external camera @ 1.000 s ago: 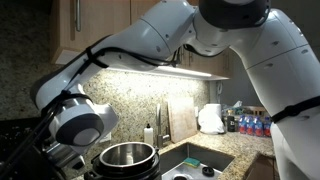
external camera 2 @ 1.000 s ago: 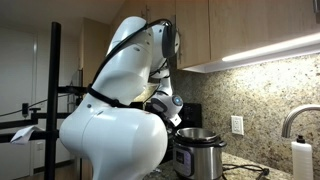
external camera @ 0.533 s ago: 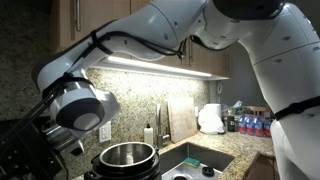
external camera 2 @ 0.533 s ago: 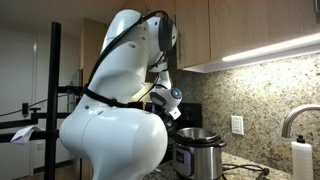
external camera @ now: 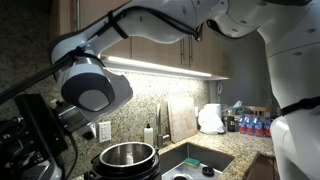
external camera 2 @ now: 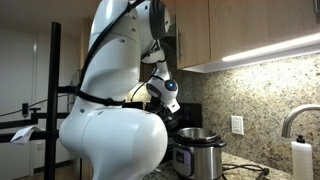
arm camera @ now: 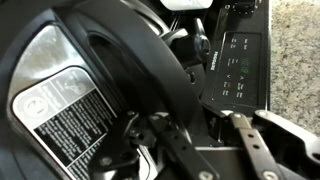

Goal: Cover the cooker with the lid

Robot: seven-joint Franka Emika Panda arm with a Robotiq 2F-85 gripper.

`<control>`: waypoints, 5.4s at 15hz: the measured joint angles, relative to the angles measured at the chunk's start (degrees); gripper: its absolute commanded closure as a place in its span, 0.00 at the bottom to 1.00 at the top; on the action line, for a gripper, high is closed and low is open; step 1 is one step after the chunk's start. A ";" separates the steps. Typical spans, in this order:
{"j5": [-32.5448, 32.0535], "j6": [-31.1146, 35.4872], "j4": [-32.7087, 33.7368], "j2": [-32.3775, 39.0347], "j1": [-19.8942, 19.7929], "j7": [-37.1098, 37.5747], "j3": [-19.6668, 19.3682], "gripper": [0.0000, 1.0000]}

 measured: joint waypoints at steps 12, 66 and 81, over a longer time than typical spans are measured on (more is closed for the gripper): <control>1.09 0.28 -2.78 -1.71 -0.01 -0.02 -0.08 0.99; -25.44 -26.17 -32.36 -29.93 -19.65 21.87 -18.64 0.99; -32.78 -27.54 -25.93 -22.00 -20.36 32.44 -19.21 0.99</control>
